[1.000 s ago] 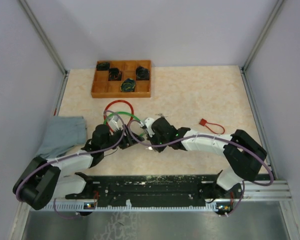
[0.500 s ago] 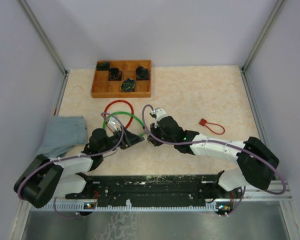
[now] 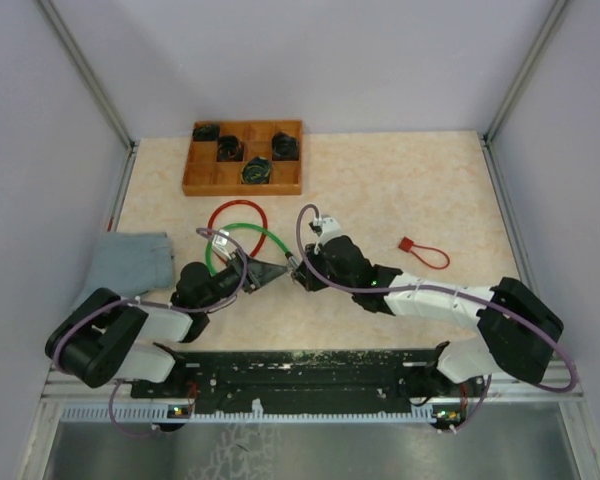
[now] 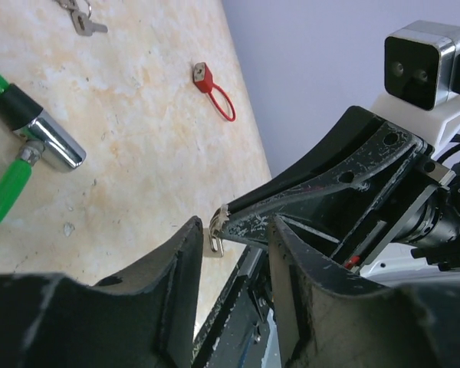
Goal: Unlock with the key
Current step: Pick up the key from the center of the board.
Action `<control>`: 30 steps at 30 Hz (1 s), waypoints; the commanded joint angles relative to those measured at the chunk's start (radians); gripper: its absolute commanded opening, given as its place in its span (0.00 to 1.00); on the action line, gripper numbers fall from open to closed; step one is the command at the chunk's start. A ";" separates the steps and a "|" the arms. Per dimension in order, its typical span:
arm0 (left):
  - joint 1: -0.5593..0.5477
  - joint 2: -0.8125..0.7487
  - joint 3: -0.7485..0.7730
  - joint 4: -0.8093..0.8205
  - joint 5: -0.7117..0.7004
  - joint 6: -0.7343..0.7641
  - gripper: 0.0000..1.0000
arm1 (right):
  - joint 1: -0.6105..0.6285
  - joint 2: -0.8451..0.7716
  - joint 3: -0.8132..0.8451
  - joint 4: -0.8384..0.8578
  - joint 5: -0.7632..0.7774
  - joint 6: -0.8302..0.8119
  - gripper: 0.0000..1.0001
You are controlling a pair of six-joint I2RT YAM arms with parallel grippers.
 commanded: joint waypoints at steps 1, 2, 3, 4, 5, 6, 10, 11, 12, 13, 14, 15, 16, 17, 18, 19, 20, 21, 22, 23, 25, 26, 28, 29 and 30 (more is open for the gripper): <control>-0.003 0.035 0.008 0.140 -0.023 -0.015 0.43 | 0.014 -0.043 -0.010 0.104 0.002 0.042 0.00; -0.003 0.047 0.014 0.148 -0.016 -0.017 0.41 | 0.014 -0.044 -0.014 0.111 0.002 0.045 0.00; -0.004 0.052 0.016 0.154 -0.014 -0.021 0.40 | 0.014 -0.044 -0.016 0.115 0.002 0.049 0.00; -0.005 0.062 0.017 0.161 -0.013 -0.023 0.39 | 0.015 -0.043 -0.017 0.119 0.001 0.050 0.00; -0.005 0.070 0.016 0.169 -0.015 -0.023 0.38 | 0.016 -0.043 -0.017 0.121 0.000 0.051 0.00; -0.005 0.076 0.015 0.177 -0.017 -0.023 0.36 | 0.016 -0.043 -0.018 0.123 0.000 0.050 0.00; -0.005 0.089 0.019 0.202 -0.020 -0.004 0.25 | 0.016 -0.043 -0.020 0.127 0.000 0.045 0.00; -0.005 0.089 0.021 0.202 -0.024 0.005 0.23 | 0.016 -0.042 -0.020 0.128 -0.002 0.041 0.00; -0.005 0.087 0.023 0.199 -0.027 0.014 0.21 | 0.016 -0.042 -0.021 0.127 -0.005 0.039 0.00; -0.005 0.086 0.025 0.194 -0.029 0.021 0.18 | 0.016 -0.042 -0.024 0.131 -0.008 0.036 0.00; -0.005 0.086 0.028 0.189 -0.031 0.029 0.14 | 0.017 -0.043 -0.027 0.138 -0.012 0.034 0.00; -0.005 0.086 0.033 0.187 -0.031 0.038 0.11 | 0.018 -0.044 -0.031 0.147 -0.017 0.033 0.00; -0.005 0.088 0.036 0.183 -0.027 0.048 0.06 | 0.017 -0.046 -0.035 0.158 -0.025 0.028 0.00; -0.005 0.086 0.040 0.181 -0.022 0.063 0.01 | 0.018 -0.050 -0.040 0.166 -0.035 0.019 0.00; -0.005 0.084 0.042 0.178 -0.020 0.077 0.00 | 0.018 -0.057 -0.043 0.169 -0.042 0.008 0.00; -0.005 0.080 0.043 0.175 -0.017 0.093 0.00 | 0.017 -0.066 -0.046 0.168 -0.048 -0.002 0.01; -0.004 0.073 0.043 0.174 -0.015 0.113 0.00 | 0.016 -0.077 -0.047 0.166 -0.056 -0.020 0.04; -0.003 0.064 0.046 0.169 -0.011 0.136 0.00 | 0.015 -0.091 -0.049 0.163 -0.063 -0.039 0.08; -0.002 0.054 0.050 0.160 -0.004 0.164 0.00 | 0.009 -0.105 -0.052 0.159 -0.076 -0.060 0.12; -0.001 0.040 0.058 0.138 0.009 0.197 0.00 | 0.000 -0.123 -0.057 0.160 -0.097 -0.078 0.16; 0.000 0.007 0.088 0.061 0.061 0.267 0.00 | -0.033 -0.160 -0.075 0.179 -0.161 -0.111 0.23; 0.000 -0.009 0.108 0.016 0.084 0.303 0.00 | -0.054 -0.179 -0.084 0.189 -0.195 -0.124 0.25; 0.000 -0.052 0.140 -0.062 0.138 0.377 0.00 | -0.090 -0.220 -0.096 0.200 -0.263 -0.154 0.31; 0.000 -0.066 0.155 -0.094 0.165 0.424 0.00 | -0.109 -0.234 -0.099 0.201 -0.282 -0.171 0.33; 0.000 -0.084 0.173 -0.130 0.194 0.461 0.00 | -0.122 -0.248 -0.102 0.199 -0.309 -0.191 0.35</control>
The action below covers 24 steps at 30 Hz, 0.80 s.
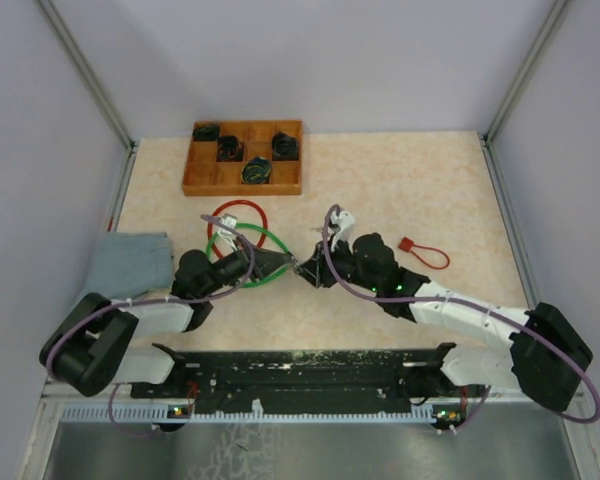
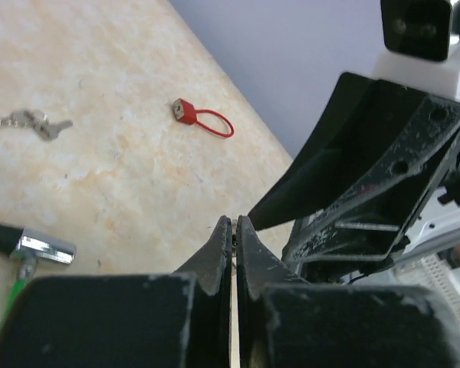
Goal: Unlock with the key
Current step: Pick up the key from the center of the board.
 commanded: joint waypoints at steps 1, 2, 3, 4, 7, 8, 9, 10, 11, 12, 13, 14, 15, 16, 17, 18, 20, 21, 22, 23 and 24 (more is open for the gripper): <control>0.000 -0.083 0.090 -0.183 0.157 0.231 0.00 | -0.068 -0.094 -0.010 0.088 -0.159 -0.114 0.35; 0.000 -0.095 0.108 -0.217 0.185 0.261 0.00 | -0.083 -0.108 -0.020 0.101 -0.182 -0.126 0.35; 0.000 -0.107 0.125 -0.244 0.214 0.287 0.00 | -0.101 -0.123 -0.031 0.128 -0.209 -0.129 0.35; 0.000 -0.115 0.139 -0.266 0.242 0.307 0.00 | -0.124 -0.139 -0.048 0.155 -0.239 -0.129 0.35; 0.000 -0.126 0.175 -0.307 0.315 0.344 0.00 | -0.182 -0.175 -0.094 0.250 -0.336 -0.126 0.35; -0.001 -0.127 0.181 -0.308 0.333 0.344 0.00 | -0.191 -0.182 -0.104 0.276 -0.360 -0.128 0.35; -0.001 -0.127 0.184 -0.298 0.352 0.337 0.00 | -0.195 -0.186 -0.111 0.299 -0.379 -0.134 0.35; -0.002 -0.122 0.186 -0.279 0.371 0.325 0.00 | -0.199 -0.186 -0.118 0.318 -0.396 -0.137 0.35; -0.002 -0.119 0.186 -0.255 0.389 0.308 0.00 | -0.202 -0.180 -0.123 0.339 -0.415 -0.139 0.35; -0.002 -0.113 0.188 -0.233 0.407 0.288 0.00 | -0.207 -0.171 -0.127 0.354 -0.435 -0.137 0.34; -0.002 -0.106 0.189 -0.212 0.420 0.268 0.00 | -0.210 -0.160 -0.128 0.371 -0.458 -0.131 0.33; -0.002 -0.101 0.189 -0.190 0.429 0.249 0.00 | -0.212 -0.149 -0.130 0.390 -0.479 -0.124 0.33; -0.003 -0.095 0.188 -0.164 0.435 0.227 0.00 | -0.212 -0.138 -0.131 0.412 -0.501 -0.113 0.32; -0.002 -0.090 0.185 -0.138 0.439 0.210 0.00 | -0.211 -0.125 -0.132 0.438 -0.518 -0.100 0.31; -0.003 -0.087 0.183 -0.116 0.444 0.195 0.00 | -0.212 -0.115 -0.136 0.461 -0.529 -0.089 0.30; -0.004 -0.088 0.183 -0.101 0.443 0.184 0.00 | -0.212 -0.108 -0.139 0.473 -0.534 -0.086 0.29; -0.004 -0.092 0.181 -0.088 0.440 0.172 0.00 | -0.212 -0.093 -0.139 0.484 -0.539 -0.080 0.28; -0.005 -0.093 0.182 -0.082 0.437 0.167 0.00 | -0.212 -0.084 -0.139 0.494 -0.548 -0.076 0.27; -0.007 -0.095 0.181 -0.081 0.430 0.164 0.00 | -0.211 -0.075 -0.140 0.511 -0.559 -0.069 0.26; -0.007 -0.096 0.181 -0.080 0.425 0.162 0.00 | -0.212 -0.067 -0.140 0.528 -0.573 -0.060 0.25; -0.007 -0.097 0.181 -0.077 0.420 0.159 0.00 | -0.212 -0.058 -0.140 0.542 -0.586 -0.051 0.24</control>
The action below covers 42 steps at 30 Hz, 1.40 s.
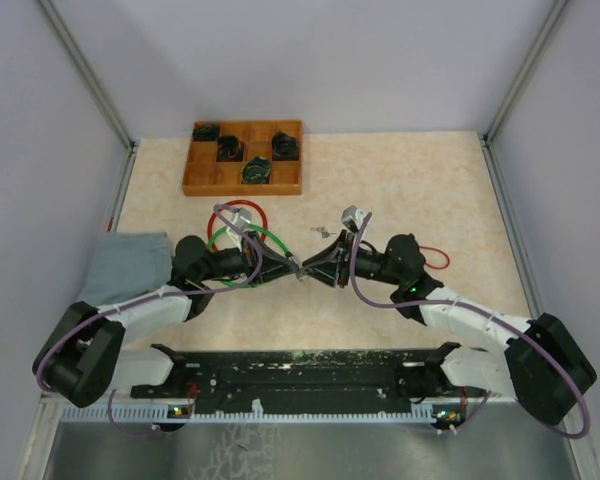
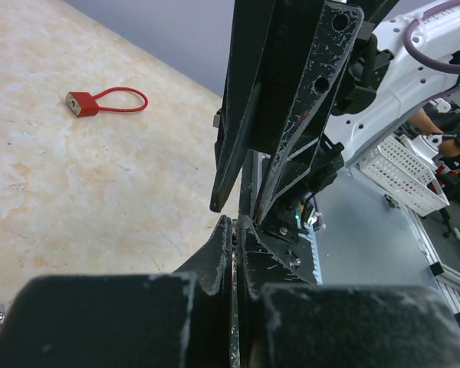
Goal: Unlock with the key
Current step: Pick up the key from the center of the board.
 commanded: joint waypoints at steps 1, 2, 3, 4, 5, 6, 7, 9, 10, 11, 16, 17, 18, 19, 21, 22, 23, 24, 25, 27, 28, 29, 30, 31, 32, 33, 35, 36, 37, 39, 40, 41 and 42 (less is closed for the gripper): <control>-0.007 -0.008 0.017 0.076 0.009 -0.035 0.00 | -0.006 0.031 -0.003 0.155 -0.090 0.038 0.24; -0.007 -0.009 0.017 0.080 0.003 -0.039 0.00 | -0.005 0.037 -0.006 0.168 -0.098 0.044 0.23; -0.008 -0.009 0.016 0.084 0.000 -0.041 0.00 | -0.006 0.044 -0.007 0.181 -0.104 0.052 0.22; -0.007 -0.009 0.016 0.089 -0.002 -0.045 0.00 | -0.006 0.050 -0.011 0.189 -0.111 0.059 0.21; -0.007 -0.009 0.016 0.090 -0.005 -0.048 0.00 | -0.006 0.058 -0.013 0.198 -0.116 0.064 0.20; -0.007 -0.008 0.017 0.095 -0.005 -0.052 0.00 | -0.006 0.064 -0.014 0.203 -0.121 0.067 0.19; -0.007 -0.006 0.016 0.104 -0.005 -0.059 0.00 | -0.006 0.070 -0.013 0.208 -0.125 0.071 0.18; -0.007 -0.004 0.014 0.120 -0.005 -0.071 0.00 | -0.006 0.079 -0.017 0.218 -0.128 0.076 0.16; -0.007 -0.005 0.012 0.130 -0.003 -0.078 0.00 | -0.006 0.081 -0.019 0.225 -0.129 0.079 0.15; -0.007 -0.006 0.012 0.136 -0.003 -0.084 0.00 | -0.006 0.081 -0.019 0.229 -0.128 0.080 0.14; -0.007 0.003 0.010 0.144 0.006 -0.098 0.00 | -0.005 0.078 -0.021 0.243 -0.123 0.086 0.06; -0.007 0.005 0.009 0.150 0.007 -0.102 0.00 | -0.006 0.079 -0.021 0.244 -0.123 0.090 0.04; -0.007 0.004 0.006 0.152 0.005 -0.105 0.00 | -0.005 0.080 -0.022 0.247 -0.125 0.092 0.01; -0.007 0.003 0.004 0.153 0.002 -0.108 0.00 | -0.005 0.080 -0.022 0.249 -0.128 0.095 0.00; -0.007 -0.001 0.002 0.143 -0.014 -0.112 0.06 | -0.006 0.078 -0.026 0.250 -0.126 0.099 0.00; -0.008 -0.007 0.001 0.127 -0.024 -0.112 0.12 | -0.005 0.075 -0.032 0.248 -0.117 0.101 0.00; -0.007 -0.012 0.004 0.100 -0.036 -0.109 0.17 | -0.006 0.070 -0.039 0.243 -0.105 0.101 0.00; -0.007 -0.019 0.010 0.063 -0.048 -0.101 0.23 | -0.008 0.063 -0.046 0.239 -0.091 0.102 0.00; -0.007 -0.028 0.017 0.002 -0.073 -0.087 0.29 | -0.011 0.057 -0.053 0.229 -0.075 0.105 0.00; -0.007 -0.054 0.044 -0.180 -0.127 -0.039 0.41 | -0.018 0.039 -0.060 0.183 -0.036 0.112 0.00; -0.007 -0.067 0.062 -0.286 -0.178 -0.012 0.45 | -0.024 0.029 -0.062 0.150 -0.013 0.111 0.00; -0.009 -0.078 0.076 -0.363 -0.205 0.009 0.47 | -0.028 0.021 -0.064 0.122 0.006 0.108 0.00; -0.008 -0.088 0.089 -0.432 -0.230 0.021 0.49 | -0.031 0.011 -0.070 0.100 0.022 0.106 0.00; -0.008 -0.098 0.101 -0.496 -0.257 0.028 0.51 | -0.038 0.003 -0.078 0.090 0.032 0.108 0.00; -0.009 -0.105 0.114 -0.560 -0.283 0.035 0.53 | -0.045 -0.005 -0.088 0.084 0.047 0.113 0.00; -0.010 -0.109 0.128 -0.622 -0.305 0.044 0.53 | -0.054 -0.013 -0.098 0.077 0.064 0.120 0.00; -0.010 -0.108 0.163 -0.749 -0.358 0.073 0.54 | -0.075 -0.027 -0.128 0.071 0.089 0.129 0.00; -0.011 -0.102 0.186 -0.806 -0.387 0.092 0.55 | -0.086 -0.036 -0.139 0.065 0.105 0.134 0.00; -0.013 -0.092 0.207 -0.868 -0.425 0.108 0.55 | -0.095 -0.044 -0.149 0.055 0.122 0.134 0.00; -0.015 -0.050 0.259 -0.994 -0.493 0.127 0.57 | -0.109 -0.061 -0.166 0.031 0.151 0.130 0.00; -0.015 -0.025 0.284 -1.033 -0.521 0.129 0.57 | -0.113 -0.069 -0.172 0.019 0.167 0.123 0.00; -0.016 0.004 0.312 -1.071 -0.541 0.128 0.57 | -0.115 -0.078 -0.177 0.012 0.180 0.115 0.00; -0.016 0.036 0.338 -1.101 -0.553 0.124 0.58 | -0.116 -0.086 -0.182 0.005 0.193 0.104 0.00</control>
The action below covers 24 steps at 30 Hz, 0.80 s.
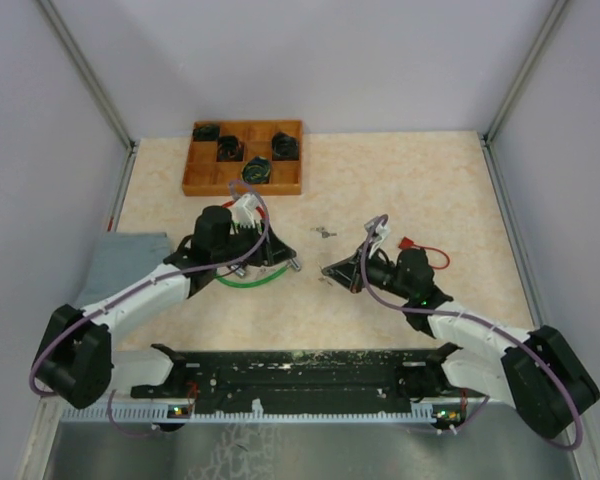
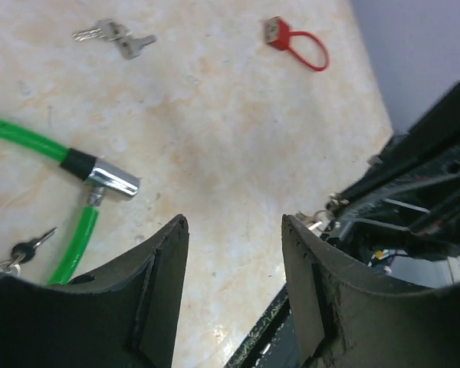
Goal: Unlock with the key
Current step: Pick up the key from the center of the board, then pick up the lock from the center of the board.
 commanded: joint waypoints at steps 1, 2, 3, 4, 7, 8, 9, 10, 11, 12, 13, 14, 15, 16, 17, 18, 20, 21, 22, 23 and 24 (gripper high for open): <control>-0.008 0.119 0.121 -0.285 -0.140 0.043 0.58 | -0.013 -0.055 -0.015 -0.006 0.090 -0.028 0.00; -0.008 0.156 0.147 -0.306 -0.145 0.045 0.58 | -0.013 -0.063 -0.021 -0.015 0.103 -0.037 0.00; -0.010 0.191 0.171 -0.327 -0.153 0.052 0.58 | -0.013 -0.068 -0.026 -0.020 0.115 -0.043 0.00; -0.013 0.228 0.195 -0.345 -0.164 0.062 0.58 | -0.012 -0.075 -0.032 -0.024 0.121 -0.046 0.00; -0.027 0.332 0.274 -0.409 -0.194 0.097 0.58 | -0.013 -0.086 -0.049 -0.025 0.131 -0.045 0.00; -0.030 0.367 0.303 -0.429 -0.200 0.099 0.59 | -0.013 -0.088 -0.053 -0.022 0.131 -0.044 0.00; -0.033 0.401 0.340 -0.445 -0.208 0.099 0.59 | -0.013 -0.089 -0.058 -0.017 0.131 -0.043 0.00; -0.037 0.434 0.366 -0.458 -0.217 0.094 0.59 | -0.013 -0.087 -0.063 -0.010 0.131 -0.037 0.00; -0.041 0.466 0.391 -0.476 -0.234 0.085 0.59 | -0.013 -0.086 -0.066 -0.001 0.129 -0.034 0.00; -0.042 0.493 0.417 -0.499 -0.254 0.072 0.59 | -0.013 -0.082 -0.071 0.009 0.128 -0.033 0.00; -0.044 0.523 0.442 -0.521 -0.278 0.062 0.59 | -0.012 -0.078 -0.075 0.019 0.127 -0.029 0.00; -0.045 0.548 0.467 -0.543 -0.299 0.052 0.59 | -0.012 -0.075 -0.077 0.029 0.125 -0.028 0.00; -0.046 0.576 0.487 -0.566 -0.319 0.040 0.59 | -0.013 -0.069 -0.078 0.034 0.124 -0.026 0.00; -0.046 0.595 0.505 -0.586 -0.338 0.026 0.60 | -0.013 -0.066 -0.079 0.039 0.124 -0.025 0.00; -0.046 0.615 0.528 -0.609 -0.354 0.014 0.60 | -0.013 -0.060 -0.079 0.042 0.124 -0.022 0.00; -0.048 0.634 0.549 -0.633 -0.372 0.002 0.60 | -0.013 -0.056 -0.079 0.045 0.122 -0.021 0.00; -0.051 0.680 0.604 -0.708 -0.418 -0.026 0.62 | -0.013 -0.048 -0.078 0.056 0.117 -0.017 0.00; -0.055 0.700 0.628 -0.742 -0.443 -0.038 0.61 | -0.013 -0.044 -0.079 0.059 0.116 -0.017 0.00; -0.058 0.719 0.650 -0.771 -0.458 -0.047 0.62 | -0.013 -0.039 -0.079 0.061 0.117 -0.017 0.00; -0.061 0.732 0.665 -0.790 -0.471 -0.056 0.61 | -0.012 -0.035 -0.079 0.061 0.120 -0.017 0.00; -0.065 0.741 0.673 -0.801 -0.475 -0.057 0.61 | -0.012 -0.032 -0.079 0.063 0.122 -0.017 0.00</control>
